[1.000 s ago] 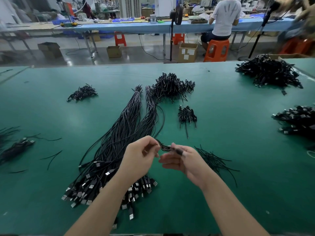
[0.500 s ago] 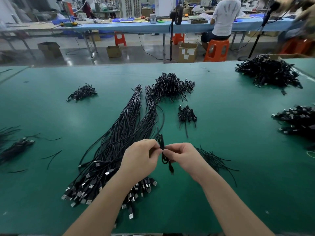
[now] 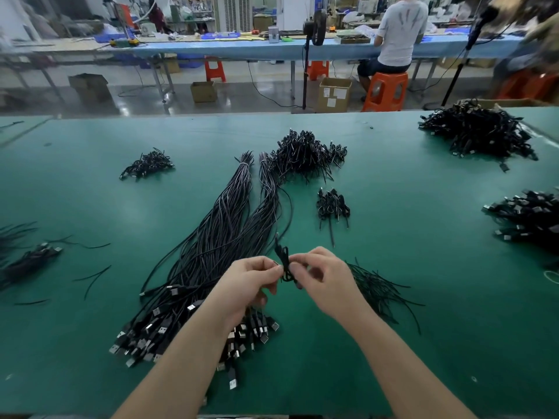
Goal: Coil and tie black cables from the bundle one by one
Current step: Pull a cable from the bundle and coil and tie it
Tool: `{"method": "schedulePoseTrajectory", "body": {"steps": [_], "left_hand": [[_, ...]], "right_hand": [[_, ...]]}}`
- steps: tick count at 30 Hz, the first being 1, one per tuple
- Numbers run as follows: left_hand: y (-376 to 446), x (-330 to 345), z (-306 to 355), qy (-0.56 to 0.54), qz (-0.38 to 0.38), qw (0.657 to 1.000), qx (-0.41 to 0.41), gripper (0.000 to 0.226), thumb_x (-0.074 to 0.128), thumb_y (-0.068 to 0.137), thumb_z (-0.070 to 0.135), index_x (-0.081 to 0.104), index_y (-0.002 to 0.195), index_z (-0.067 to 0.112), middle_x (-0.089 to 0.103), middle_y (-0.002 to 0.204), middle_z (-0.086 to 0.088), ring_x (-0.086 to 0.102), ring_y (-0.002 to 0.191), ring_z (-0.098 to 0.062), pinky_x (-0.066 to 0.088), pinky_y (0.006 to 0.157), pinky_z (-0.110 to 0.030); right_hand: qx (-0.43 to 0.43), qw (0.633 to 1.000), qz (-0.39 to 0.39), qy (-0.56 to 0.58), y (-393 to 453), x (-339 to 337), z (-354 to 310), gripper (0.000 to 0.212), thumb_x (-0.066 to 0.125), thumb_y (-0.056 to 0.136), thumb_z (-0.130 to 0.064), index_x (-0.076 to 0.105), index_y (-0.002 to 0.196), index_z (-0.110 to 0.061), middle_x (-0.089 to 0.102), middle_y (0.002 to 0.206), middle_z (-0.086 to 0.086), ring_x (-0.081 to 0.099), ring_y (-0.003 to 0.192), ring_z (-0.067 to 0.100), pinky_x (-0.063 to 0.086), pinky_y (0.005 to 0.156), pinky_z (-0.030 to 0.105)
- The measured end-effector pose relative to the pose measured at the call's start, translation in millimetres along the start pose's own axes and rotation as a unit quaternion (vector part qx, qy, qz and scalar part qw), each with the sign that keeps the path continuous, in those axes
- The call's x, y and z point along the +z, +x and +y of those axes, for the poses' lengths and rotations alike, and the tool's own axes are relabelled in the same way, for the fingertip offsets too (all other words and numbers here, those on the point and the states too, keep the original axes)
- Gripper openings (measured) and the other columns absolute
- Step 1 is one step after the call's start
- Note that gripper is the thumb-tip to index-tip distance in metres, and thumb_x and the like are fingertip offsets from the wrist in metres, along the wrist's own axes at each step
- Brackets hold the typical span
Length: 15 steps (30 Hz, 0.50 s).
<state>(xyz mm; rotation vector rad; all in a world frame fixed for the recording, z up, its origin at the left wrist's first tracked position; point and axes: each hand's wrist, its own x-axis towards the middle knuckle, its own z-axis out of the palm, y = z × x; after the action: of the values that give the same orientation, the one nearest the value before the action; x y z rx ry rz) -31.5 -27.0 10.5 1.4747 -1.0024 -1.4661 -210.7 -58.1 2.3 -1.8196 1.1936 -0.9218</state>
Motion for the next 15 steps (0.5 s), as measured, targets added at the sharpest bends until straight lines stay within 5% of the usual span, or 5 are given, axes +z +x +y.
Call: {"method": "schedulePoseTrajectory", "body": {"steps": [3, 7, 9, 15], "left_hand": [[-2, 3, -2, 0.204, 0.122, 0.949, 0.206, 0.018, 0.069, 0.093, 0.013, 0.069, 0.077, 0.021, 0.063, 0.068, 0.009, 0.052, 0.058, -0.002, 0.042, 0.054, -0.015], [-4, 7, -7, 0.427, 0.185, 0.778, 0.421, 0.006, 0.073, 0.089, 0.010, 0.070, 0.087, 0.014, 0.064, 0.084, 0.011, 0.057, 0.074, -0.005, 0.049, 0.063, -0.019], [-5, 10, -8, 0.437, 0.185, 0.763, 0.438, 0.005, 0.072, 0.088, 0.010, 0.069, 0.087, 0.014, 0.064, 0.086, 0.009, 0.058, 0.078, -0.008, 0.050, 0.063, -0.023], [-11, 14, -6, 0.418, 0.207, 0.794, 0.390, 0.005, 0.071, 0.089, 0.010, 0.071, 0.087, 0.013, 0.066, 0.082, 0.009, 0.060, 0.076, -0.009, 0.052, 0.065, -0.027]], "right_hand": [[0.181, 0.967, -0.003, 0.177, 4, -5, -7, 0.032, 0.051, 0.102, -0.032, 0.073, 0.087, -0.013, 0.067, 0.086, 0.002, 0.065, 0.055, 0.017, 0.053, 0.049, 0.030], [0.260, 0.937, -0.118, 0.201, 7, -6, -14, 0.047, 0.058, 0.096, -0.050, 0.076, 0.088, -0.008, 0.066, 0.072, 0.000, 0.061, 0.058, 0.016, 0.049, 0.048, 0.028], [0.237, 0.937, -0.131, 0.220, 7, -5, -14, 0.032, 0.064, 0.095, -0.041, 0.078, 0.091, -0.012, 0.063, 0.069, -0.002, 0.059, 0.063, 0.013, 0.050, 0.054, 0.027], [0.160, 0.966, -0.109, 0.174, 3, -3, -12, 0.013, 0.067, 0.096, -0.025, 0.078, 0.097, -0.020, 0.058, 0.070, -0.004, 0.048, 0.066, 0.011, 0.046, 0.062, 0.026]]}}
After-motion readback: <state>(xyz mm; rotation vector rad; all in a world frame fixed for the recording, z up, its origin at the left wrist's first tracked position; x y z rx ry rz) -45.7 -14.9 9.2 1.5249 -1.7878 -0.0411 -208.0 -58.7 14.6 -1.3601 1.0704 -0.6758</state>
